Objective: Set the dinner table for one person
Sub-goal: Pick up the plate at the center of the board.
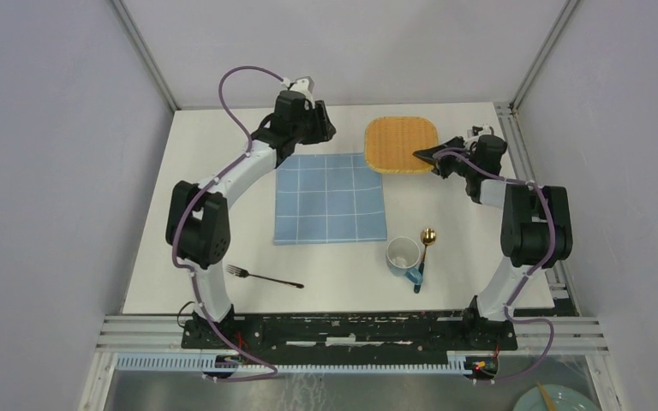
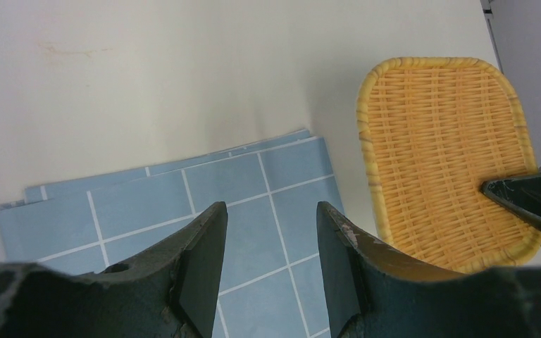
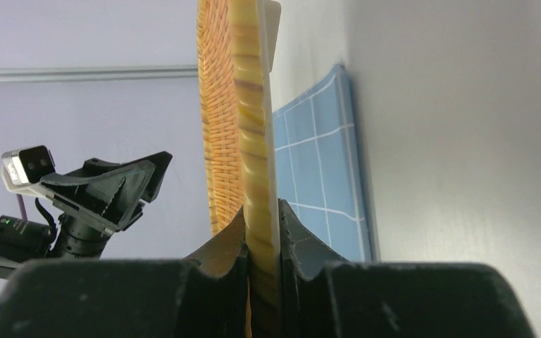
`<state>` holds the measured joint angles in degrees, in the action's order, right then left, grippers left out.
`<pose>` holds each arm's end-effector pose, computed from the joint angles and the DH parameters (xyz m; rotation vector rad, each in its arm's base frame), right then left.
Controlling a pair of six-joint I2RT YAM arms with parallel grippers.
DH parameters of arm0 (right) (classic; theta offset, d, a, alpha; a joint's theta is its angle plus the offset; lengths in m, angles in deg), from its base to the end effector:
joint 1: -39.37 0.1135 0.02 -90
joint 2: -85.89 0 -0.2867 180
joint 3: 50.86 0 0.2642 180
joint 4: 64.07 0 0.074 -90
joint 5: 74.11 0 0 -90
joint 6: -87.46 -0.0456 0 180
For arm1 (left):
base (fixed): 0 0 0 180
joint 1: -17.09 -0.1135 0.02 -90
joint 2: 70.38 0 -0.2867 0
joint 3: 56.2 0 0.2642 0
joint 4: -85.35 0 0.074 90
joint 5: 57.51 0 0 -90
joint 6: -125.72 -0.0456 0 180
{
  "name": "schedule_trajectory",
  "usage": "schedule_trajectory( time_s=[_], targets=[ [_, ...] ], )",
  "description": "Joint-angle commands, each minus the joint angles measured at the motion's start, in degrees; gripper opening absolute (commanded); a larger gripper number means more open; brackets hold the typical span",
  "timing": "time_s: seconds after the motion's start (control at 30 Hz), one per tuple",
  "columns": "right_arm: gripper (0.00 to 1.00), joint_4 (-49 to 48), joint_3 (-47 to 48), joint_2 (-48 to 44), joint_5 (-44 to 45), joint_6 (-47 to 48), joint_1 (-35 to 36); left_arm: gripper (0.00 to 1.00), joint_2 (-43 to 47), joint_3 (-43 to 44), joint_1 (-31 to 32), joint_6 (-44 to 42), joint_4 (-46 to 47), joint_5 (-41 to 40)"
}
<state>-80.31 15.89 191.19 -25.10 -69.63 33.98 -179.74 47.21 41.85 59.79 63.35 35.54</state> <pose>0.4036 -0.0080 0.1842 0.8038 1.9728 1.3737 0.4380 -0.2047 0.3006 0.0465 2.1086 -0.5754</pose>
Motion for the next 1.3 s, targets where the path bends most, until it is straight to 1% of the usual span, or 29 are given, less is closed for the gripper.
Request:
schedule_trajectory(
  time_s=[0.0, 0.23, 0.43, 0.7, 0.97, 1.17, 1.27],
  targets=[
    [0.00, -7.75, -0.71, -4.69, -4.91, -1.51, 2.66, 0.57, 4.77, -1.83, -1.37, 2.66, 4.75, 0.00],
    [0.00, -6.87, -2.95, -6.37, -3.27, -0.46, 7.18, 0.57, 6.90, -3.97, -2.37, 3.08, 5.07, -0.36],
    [0.00, -8.75, -5.46, -6.88, -0.68, -1.10, 11.41, 0.57, 7.90, -5.14, -2.75, 3.17, 5.17, -0.02],
    [0.00, -16.48, -11.09, -5.80, 5.02, -3.25, 18.12, 0.57, 9.22, -6.17, -3.27, 2.49, 4.64, -0.10],
    [0.00, -22.85, -13.95, -2.85, 12.38, -3.31, 24.48, 0.57, 10.75, -7.67, -3.39, 1.88, 3.94, -0.38],
    [0.00, -31.12, -16.71, 0.78, 17.95, -5.82, 27.19, 0.57, 11.83, -8.52, -3.41, 1.13, 3.22, -0.47],
    [0.00, -33.39, -18.12, 2.18, 20.43, -6.47, 28.63, 0.57, 12.17, -8.64, -3.43, 0.97, 2.89, -0.51]
  ],
)
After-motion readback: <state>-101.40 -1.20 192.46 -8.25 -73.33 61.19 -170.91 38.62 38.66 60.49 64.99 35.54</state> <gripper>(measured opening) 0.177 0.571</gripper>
